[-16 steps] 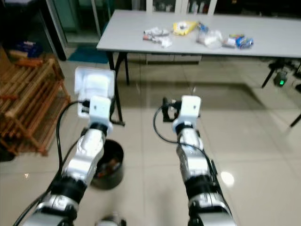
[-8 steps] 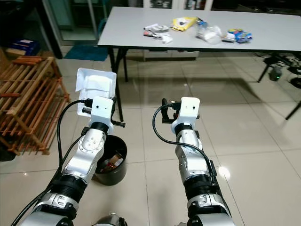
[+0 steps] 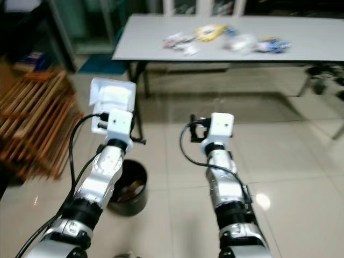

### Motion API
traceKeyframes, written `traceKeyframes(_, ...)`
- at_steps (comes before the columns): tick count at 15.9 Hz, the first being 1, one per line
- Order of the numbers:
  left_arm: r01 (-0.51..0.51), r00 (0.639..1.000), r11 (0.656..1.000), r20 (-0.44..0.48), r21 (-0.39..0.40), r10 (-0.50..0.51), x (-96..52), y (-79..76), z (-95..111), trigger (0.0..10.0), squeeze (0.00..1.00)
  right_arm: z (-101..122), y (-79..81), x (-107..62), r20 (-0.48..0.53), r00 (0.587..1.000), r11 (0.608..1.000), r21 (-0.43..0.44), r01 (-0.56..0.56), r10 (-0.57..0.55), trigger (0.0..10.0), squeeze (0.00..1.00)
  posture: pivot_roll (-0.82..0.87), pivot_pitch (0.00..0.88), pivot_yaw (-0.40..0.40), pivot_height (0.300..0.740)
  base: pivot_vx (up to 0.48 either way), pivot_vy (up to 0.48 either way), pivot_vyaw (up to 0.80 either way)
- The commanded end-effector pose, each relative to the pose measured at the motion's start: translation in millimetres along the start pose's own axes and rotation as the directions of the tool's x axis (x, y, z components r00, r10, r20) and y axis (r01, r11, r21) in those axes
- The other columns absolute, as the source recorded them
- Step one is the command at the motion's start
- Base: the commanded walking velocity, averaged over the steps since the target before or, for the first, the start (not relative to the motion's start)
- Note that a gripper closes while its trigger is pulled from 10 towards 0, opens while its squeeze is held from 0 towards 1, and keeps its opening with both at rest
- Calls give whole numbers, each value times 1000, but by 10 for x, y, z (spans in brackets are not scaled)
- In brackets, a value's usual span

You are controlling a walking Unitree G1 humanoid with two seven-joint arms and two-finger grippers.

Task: Picking trash to rubbish bin

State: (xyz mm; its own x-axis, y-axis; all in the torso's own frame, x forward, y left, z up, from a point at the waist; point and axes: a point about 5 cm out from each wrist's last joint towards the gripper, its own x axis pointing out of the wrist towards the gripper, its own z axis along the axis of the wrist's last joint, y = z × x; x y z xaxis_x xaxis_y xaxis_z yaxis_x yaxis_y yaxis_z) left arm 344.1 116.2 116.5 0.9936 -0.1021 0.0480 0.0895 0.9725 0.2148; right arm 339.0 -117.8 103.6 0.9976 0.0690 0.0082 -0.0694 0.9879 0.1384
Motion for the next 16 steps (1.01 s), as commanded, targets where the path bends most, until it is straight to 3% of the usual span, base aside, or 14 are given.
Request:
traceKeyframes(1, -16, 1000, 1000, -17, 4, 16, -5, 50, -29, 10000, 0, 22, 66, 17, 4, 1000, 1000, 11, -17, 17, 10000, 0, 19, 14, -6, 716, 461, 0, 0)
traceKeyframes(16, -20, 1000, 1000, 24, 12, 20, -4, 50, 10, 10000, 0, 34, 59, 28, 4, 1000, 1000, 12, -15, 15, 10000, 0, 22, 25, -10, 716, 31, 0, 0)
